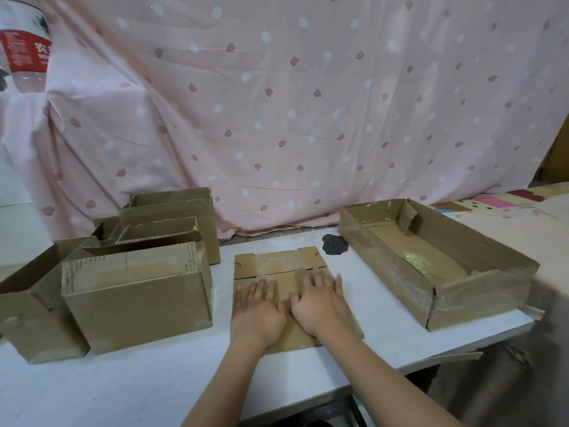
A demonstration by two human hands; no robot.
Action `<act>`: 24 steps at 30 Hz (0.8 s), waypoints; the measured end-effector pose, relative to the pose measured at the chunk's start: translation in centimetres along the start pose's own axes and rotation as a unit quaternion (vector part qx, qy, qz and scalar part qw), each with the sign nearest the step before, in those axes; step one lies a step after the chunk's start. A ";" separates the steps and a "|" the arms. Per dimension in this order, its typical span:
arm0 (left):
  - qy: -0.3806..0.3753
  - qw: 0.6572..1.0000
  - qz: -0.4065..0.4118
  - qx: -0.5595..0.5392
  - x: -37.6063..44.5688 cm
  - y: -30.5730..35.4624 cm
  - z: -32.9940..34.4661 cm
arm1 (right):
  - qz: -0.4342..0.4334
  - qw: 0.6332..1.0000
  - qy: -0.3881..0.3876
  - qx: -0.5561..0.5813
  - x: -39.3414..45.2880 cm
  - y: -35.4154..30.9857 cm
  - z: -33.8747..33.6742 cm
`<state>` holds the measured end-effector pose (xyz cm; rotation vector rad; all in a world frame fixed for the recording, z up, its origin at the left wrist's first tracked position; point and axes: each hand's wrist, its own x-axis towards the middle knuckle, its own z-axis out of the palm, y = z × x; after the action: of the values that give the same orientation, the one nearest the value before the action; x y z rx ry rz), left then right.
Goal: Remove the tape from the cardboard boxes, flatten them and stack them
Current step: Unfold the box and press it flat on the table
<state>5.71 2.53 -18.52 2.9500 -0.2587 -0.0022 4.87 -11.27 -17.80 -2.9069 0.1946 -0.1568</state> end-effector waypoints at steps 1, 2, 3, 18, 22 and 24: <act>0.008 1.000 0.000 0.000 -0.1 0.1 0.0 | 0.056 0.998 0.020 0.002 -0.2 0.0 0.0; 0.016 1.000 -0.001 -0.001 -0.2 0.1 0.0 | 0.107 0.994 0.023 -0.001 -0.5 -0.1 -0.1; 0.022 1.000 0.000 -0.001 -0.3 0.1 -0.1 | 0.136 0.991 0.019 -0.008 -0.6 -0.1 -0.2; 0.007 1.000 0.025 -0.017 -2.2 0.0 -0.9 | 0.170 0.930 -0.070 0.319 -0.5 2.1 -7.3; -0.028 0.998 0.041 -0.049 -2.3 -0.6 -2.0 | 0.168 0.920 -0.030 0.353 -2.0 2.5 -7.4; -0.001 0.995 0.021 -0.097 -2.6 -0.9 -2.7 | 0.167 0.918 0.008 0.360 -2.4 3.3 -7.9</act>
<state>3.38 4.39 -16.03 2.7522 -0.3031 -0.0240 1.14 -15.79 -11.12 -2.1030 0.5109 -0.1533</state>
